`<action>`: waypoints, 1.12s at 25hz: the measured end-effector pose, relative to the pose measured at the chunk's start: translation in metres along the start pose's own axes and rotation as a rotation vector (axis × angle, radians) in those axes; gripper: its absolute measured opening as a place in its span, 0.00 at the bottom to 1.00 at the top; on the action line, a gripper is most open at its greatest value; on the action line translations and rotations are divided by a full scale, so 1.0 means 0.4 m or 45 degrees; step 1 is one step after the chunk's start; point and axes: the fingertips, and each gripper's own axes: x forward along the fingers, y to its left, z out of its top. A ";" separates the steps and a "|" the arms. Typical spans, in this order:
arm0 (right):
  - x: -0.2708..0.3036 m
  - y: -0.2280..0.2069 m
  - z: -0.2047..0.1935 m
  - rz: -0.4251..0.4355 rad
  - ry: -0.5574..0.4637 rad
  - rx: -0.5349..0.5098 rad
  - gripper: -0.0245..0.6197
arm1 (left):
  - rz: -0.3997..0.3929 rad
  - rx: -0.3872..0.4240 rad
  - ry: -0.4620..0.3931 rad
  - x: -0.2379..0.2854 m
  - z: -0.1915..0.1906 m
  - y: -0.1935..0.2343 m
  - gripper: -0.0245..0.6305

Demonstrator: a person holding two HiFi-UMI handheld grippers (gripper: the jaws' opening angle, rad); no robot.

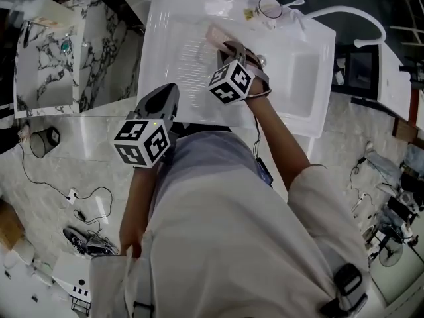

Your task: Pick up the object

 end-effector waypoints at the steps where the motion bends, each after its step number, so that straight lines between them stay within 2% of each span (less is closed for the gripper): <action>1: -0.005 0.003 -0.004 0.003 -0.001 0.010 0.15 | -0.001 0.001 -0.002 0.000 0.000 -0.001 0.04; 8: -0.049 0.016 -0.033 0.022 -0.015 0.074 0.15 | -0.021 -0.013 -0.010 0.004 -0.004 -0.020 0.04; 18: -0.128 0.037 -0.050 0.073 -0.063 0.252 0.15 | -0.042 -0.027 -0.020 -0.004 -0.021 -0.035 0.04; 28: -0.204 0.038 -0.061 0.143 -0.132 0.420 0.15 | 0.013 -0.061 -0.060 -0.011 -0.042 -0.036 0.04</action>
